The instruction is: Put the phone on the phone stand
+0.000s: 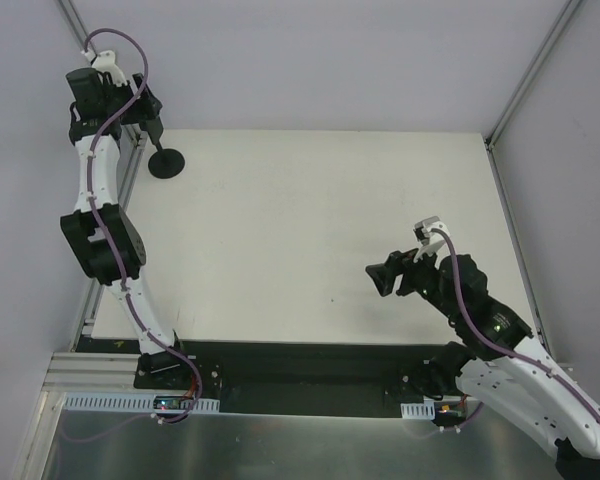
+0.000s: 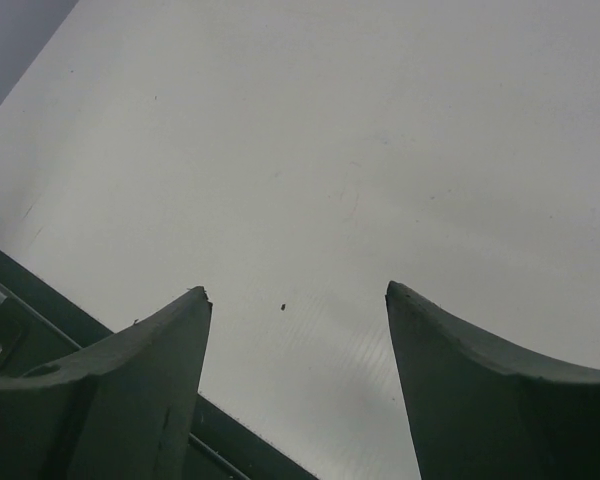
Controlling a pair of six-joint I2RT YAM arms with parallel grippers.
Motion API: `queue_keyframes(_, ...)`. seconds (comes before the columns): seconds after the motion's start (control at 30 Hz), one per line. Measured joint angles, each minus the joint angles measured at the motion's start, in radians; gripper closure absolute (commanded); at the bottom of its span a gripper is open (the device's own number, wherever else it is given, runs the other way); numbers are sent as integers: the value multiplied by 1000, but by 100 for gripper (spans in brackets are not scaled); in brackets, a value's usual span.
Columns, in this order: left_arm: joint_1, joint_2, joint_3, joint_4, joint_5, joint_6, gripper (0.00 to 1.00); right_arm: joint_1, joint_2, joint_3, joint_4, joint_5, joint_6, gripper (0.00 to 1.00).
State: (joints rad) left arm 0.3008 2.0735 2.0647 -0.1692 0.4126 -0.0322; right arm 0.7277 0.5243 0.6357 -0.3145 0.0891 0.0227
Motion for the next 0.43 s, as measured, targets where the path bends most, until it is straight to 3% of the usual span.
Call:
queue_keyframes(0.23, 0, -430, -397, 18, 69, -201, 22, 0, -101, -4, -74, 11, 95, 16)
queue_keyframes(0.43, 1, -785, -629, 31, 247, -266, 16, 0, -96, 64, -225, 79, 100, 11)
